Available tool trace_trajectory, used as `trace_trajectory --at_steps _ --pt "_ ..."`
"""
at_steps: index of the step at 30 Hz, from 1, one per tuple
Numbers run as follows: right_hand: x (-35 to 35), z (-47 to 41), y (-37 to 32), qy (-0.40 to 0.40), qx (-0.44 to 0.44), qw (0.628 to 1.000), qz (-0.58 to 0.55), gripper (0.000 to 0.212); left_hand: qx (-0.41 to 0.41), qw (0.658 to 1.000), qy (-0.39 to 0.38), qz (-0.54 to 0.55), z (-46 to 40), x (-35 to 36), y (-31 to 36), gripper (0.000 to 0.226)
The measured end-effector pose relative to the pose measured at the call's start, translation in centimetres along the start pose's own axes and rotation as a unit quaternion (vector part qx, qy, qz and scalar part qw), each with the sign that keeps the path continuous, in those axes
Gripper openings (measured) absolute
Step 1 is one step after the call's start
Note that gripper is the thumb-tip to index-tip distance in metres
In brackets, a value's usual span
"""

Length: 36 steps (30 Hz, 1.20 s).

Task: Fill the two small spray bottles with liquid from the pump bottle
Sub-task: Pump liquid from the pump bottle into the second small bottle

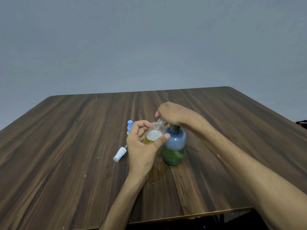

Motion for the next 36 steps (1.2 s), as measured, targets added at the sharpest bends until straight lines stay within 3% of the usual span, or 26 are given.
trace_trajectory --at_steps 6,36 --pt "-0.41 -0.3 0.28 0.027 -0.014 1.0 -0.008 0.044 -0.002 1.0 0.0 0.004 -0.03 -0.05 -0.15 0.057" --pt "-0.47 0.03 -0.12 -0.004 0.003 0.999 -0.039 0.043 0.004 1.0 0.007 0.002 0.07 -0.06 0.12 0.053"
Point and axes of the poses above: each hand's wrist, its own z-axis away from the middle knuckle, its own x-axis out of the palm, y = z × x, the point moved 3 cm from there along -z, towards the middle knuckle, and after that the axes turned 6 degrees about y, right-handed, at the moved point
